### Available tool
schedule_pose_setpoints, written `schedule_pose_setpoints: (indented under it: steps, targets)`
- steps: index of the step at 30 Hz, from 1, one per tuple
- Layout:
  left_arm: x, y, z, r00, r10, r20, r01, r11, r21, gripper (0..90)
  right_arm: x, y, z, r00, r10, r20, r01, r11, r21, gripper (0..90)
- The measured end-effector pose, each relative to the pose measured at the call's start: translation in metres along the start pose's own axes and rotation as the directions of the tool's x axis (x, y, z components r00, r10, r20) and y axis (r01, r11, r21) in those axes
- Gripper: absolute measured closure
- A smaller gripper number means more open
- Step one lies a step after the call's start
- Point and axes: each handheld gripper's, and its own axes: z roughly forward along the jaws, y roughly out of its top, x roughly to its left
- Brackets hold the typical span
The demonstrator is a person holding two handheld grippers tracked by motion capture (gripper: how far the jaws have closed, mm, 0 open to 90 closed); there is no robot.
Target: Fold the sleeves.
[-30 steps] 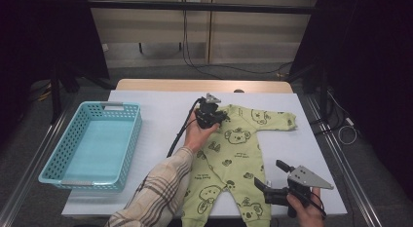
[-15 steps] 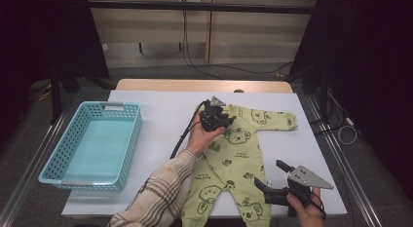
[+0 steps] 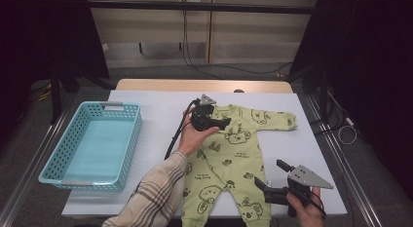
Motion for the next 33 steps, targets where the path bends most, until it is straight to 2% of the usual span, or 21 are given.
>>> schedule_pose_setpoints:
  steps: [2, 4, 7, 9, 12, 14, 18, 21, 22, 26, 30, 32, 33]
  targets:
    - [0.003, -0.004, -0.003, 1.0, -0.002, -0.003, 0.002, 1.0, -0.008, 14.7, -0.001, 0.0, 0.0, 1.0, -0.005, 0.003, 0.005, 1.0, 0.002, 1.4]
    - [0.006, -0.007, -0.007, 0.9998, -0.02, 0.0, 0.02, 0.9996, -0.02, 9.5, -0.001, 0.0, 0.0, 1.0, 0.0, 0.003, 0.0, 1.0, -0.001, 1.3]
    - [0.011, -0.01, -0.019, 0.9983, -0.058, 0.004, 0.058, 0.9976, -0.037, 7.1, -0.002, 0.0, 0.0, 0.9999, -0.004, 0.013, 0.004, 1.0, 0.002, 1.3]
    - [0.013, -0.013, -0.028, 0.9983, -0.053, -0.022, 0.051, 0.997, -0.058, 7.1, -0.002, 0.001, 0.0, 0.9999, -0.003, 0.017, 0.003, 1.0, 0.004, 1.2]
    - [0.018, -0.015, -0.039, 0.9983, -0.049, -0.03, 0.047, 0.9965, -0.069, 5.3, -0.002, 0.001, 0.001, 0.9999, 0.001, 0.017, -0.001, 1.0, 0.002, 1.2]
    - [0.021, -0.015, -0.047, 0.9979, -0.054, -0.036, 0.051, 0.995, -0.086, 4.3, -0.003, 0.001, 0.001, 0.9996, -0.016, 0.021, 0.016, 0.9998, 0.007, 1.2]
    - [0.02, -0.016, -0.06, 0.9981, -0.017, -0.059, 0.012, 0.995, -0.099, 3.0, -0.005, 0.003, 0.002, 0.9993, -0.022, 0.028, 0.022, 0.9997, 0.004, 1.5]
    - [0.019, -0.018, -0.07, 0.9991, -0.008, -0.041, 0.003, 0.9928, -0.12, 3.1, -0.007, 0.005, 0.003, 0.9986, -0.026, 0.047, 0.026, 0.9997, 0.002, 1.5]
    - [0.017, -0.019, -0.073, 0.9987, -0.007, -0.05, 0.001, 0.9911, -0.133, 3.2, -0.008, 0.006, 0.003, 0.9983, -0.027, 0.051, 0.027, 0.9996, 0.002, 1.5]
    - [0.011, -0.022, -0.086, 0.9947, 0.04, -0.094, -0.053, 0.9887, -0.14, 3.5, -0.016, 0.011, 0.004, 0.9974, -0.007, 0.071, 0.008, 1.0, -0.003, 1.8]
    - [0.009, -0.027, -0.095, 0.9977, 0.031, -0.06, -0.041, 0.9839, -0.174, 3.6, -0.022, 0.014, 0.005, 0.9961, -0.003, 0.088, 0.004, 0.9999, -0.011, 2.0]
    - [0.009, -0.031, -0.097, 0.9961, 0.067, -0.058, -0.077, 0.978, -0.194, 3.9, -0.024, 0.015, 0.005, 0.9963, -0.011, 0.086, 0.011, 0.9999, 0.004, 1.8]
    - [0.009, -0.031, -0.097, 0.9961, 0.067, -0.058, -0.077, 0.978, -0.194, 3.9, -0.024, 0.016, 0.005, 0.997, -0.011, 0.077, 0.01, 0.9999, 0.01, 1.3]
